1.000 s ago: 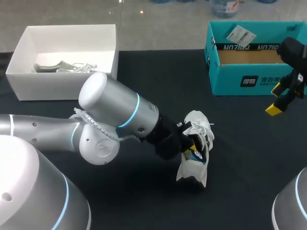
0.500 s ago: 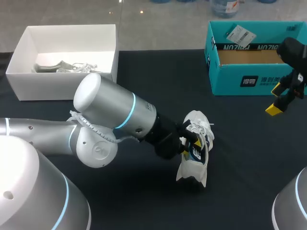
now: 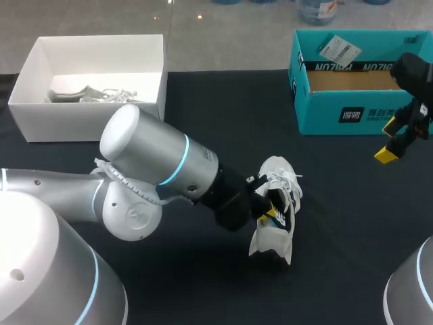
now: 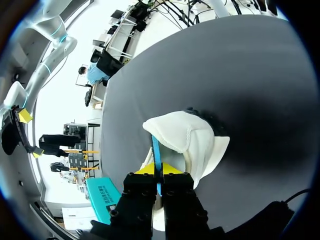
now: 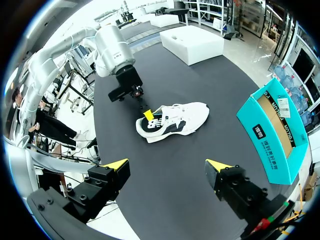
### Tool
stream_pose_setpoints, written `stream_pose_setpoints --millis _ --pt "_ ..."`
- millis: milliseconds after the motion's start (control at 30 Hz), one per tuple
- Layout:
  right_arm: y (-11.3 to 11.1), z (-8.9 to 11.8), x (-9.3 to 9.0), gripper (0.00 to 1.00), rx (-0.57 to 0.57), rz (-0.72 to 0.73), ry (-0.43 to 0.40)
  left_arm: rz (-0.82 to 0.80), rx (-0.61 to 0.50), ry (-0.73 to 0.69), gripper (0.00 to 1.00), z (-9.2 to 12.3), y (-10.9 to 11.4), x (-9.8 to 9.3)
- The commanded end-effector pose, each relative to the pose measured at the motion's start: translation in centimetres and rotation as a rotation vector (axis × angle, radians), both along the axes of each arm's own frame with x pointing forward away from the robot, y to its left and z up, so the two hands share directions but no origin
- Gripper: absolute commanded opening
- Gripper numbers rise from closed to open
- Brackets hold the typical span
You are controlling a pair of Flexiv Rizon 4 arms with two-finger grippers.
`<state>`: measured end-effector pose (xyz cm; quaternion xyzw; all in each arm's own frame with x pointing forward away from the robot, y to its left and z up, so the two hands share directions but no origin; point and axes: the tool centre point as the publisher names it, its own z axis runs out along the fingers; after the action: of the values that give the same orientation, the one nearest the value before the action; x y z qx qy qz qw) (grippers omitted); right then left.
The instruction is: Take the shoe out of the shoebox, open the shoe tongue, remove and reinsert the insole, then place the shoe into the shoebox
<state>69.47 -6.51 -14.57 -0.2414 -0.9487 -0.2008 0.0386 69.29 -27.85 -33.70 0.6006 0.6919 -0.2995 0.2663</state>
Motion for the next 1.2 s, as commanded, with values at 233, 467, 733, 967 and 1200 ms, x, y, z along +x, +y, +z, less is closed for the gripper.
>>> stream_pose_setpoints --millis 233,467,733,967,1200 --pt "0.1 0.0 0.2 1.00 -0.003 0.002 0.004 -0.040 0.063 -0.036 0.00 -1.9 -0.4 1.8" --pt "0.1 0.0 0.2 1.00 -0.003 0.002 0.004 -0.048 0.088 -0.024 0.00 -3.1 -0.3 2.0" --pt "0.1 0.0 0.2 1.00 -0.003 0.002 0.004 -0.046 0.083 -0.035 0.17 -2.3 0.7 2.0" --pt "0.1 0.0 0.2 1.00 -0.003 0.002 0.004 -0.072 0.078 -0.047 1.00 0.4 1.8 1.9" --pt "0.1 0.0 0.2 1.00 -0.003 0.002 0.004 -0.126 0.085 -0.080 1.00 3.2 2.2 2.0"
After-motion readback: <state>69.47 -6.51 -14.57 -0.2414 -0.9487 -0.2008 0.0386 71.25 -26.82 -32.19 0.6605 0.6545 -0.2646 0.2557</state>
